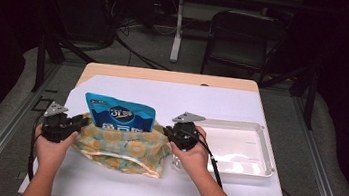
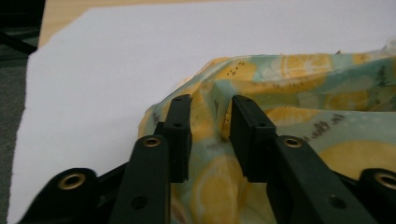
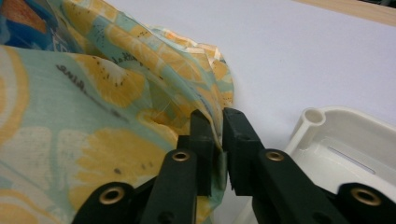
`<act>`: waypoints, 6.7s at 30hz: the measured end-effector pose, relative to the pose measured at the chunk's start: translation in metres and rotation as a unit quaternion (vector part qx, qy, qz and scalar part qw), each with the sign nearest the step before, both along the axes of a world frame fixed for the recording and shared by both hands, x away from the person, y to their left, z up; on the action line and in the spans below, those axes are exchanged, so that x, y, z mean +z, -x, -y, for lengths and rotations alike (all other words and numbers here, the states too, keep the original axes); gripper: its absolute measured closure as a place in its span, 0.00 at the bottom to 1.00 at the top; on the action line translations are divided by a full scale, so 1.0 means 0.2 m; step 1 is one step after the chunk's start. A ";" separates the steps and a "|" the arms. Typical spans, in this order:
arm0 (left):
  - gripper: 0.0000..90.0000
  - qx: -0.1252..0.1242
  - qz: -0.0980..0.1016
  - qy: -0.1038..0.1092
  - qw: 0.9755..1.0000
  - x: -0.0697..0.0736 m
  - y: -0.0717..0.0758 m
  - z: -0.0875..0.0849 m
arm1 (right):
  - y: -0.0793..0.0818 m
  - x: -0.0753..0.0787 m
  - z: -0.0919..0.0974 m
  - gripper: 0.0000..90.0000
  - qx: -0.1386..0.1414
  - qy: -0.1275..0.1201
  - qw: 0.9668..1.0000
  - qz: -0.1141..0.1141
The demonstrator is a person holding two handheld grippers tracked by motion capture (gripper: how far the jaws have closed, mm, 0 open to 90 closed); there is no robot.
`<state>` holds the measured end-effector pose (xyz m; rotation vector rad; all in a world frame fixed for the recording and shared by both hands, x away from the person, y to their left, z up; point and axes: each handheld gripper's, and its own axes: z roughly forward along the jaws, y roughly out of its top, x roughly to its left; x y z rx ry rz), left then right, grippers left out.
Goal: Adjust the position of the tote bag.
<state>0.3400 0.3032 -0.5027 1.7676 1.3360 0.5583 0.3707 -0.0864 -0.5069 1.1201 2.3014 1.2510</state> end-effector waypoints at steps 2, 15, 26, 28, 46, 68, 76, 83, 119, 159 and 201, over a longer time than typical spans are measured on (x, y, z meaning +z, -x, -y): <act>0.71 0.007 0.013 0.003 1.000 0.03 0.03 -0.01 | 0.01 0.01 0.01 0.88 0.000 -0.006 1.000 0.001; 0.63 -0.008 0.062 0.013 0.998 0.16 0.23 0.00 | 0.08 0.12 0.08 0.67 0.011 -0.064 0.997 0.035; 0.58 -0.044 0.068 0.012 0.997 0.17 0.33 0.09 | 0.14 0.19 0.14 0.62 0.009 -0.084 0.994 0.063; 0.57 -0.047 0.064 0.011 0.997 0.16 0.35 0.10 | 0.16 0.20 0.15 0.61 0.016 -0.086 0.994 0.065; 0.54 -0.078 0.061 0.008 0.995 0.11 0.37 0.20 | 0.26 0.16 0.07 0.59 0.086 -0.067 0.990 0.084; 0.72 -0.109 0.058 -0.016 0.992 0.11 0.39 0.28 | 0.29 0.11 0.01 0.88 0.124 -0.041 0.989 0.072; 0.96 -0.113 0.057 -0.024 0.992 0.11 0.40 0.29 | 0.31 0.11 0.00 0.95 0.137 -0.048 0.987 0.072; 1.00 -0.113 0.060 -0.035 0.991 0.11 0.42 0.29 | 0.33 0.11 -0.01 0.96 0.144 -0.049 0.986 0.074; 1.00 -0.135 -0.024 -0.065 0.988 -0.10 0.43 0.31 | 0.39 -0.08 -0.04 0.98 0.153 0.021 0.988 0.000; 1.00 -0.131 -0.011 -0.054 0.990 -0.10 0.44 0.32 | 0.18 0.14 0.06 0.76 0.111 -0.038 0.990 0.075; 1.00 -0.127 -0.023 -0.072 0.989 -0.14 0.46 0.31 | -0.15 -0.03 -0.04 1.00 0.036 -0.011 0.999 0.018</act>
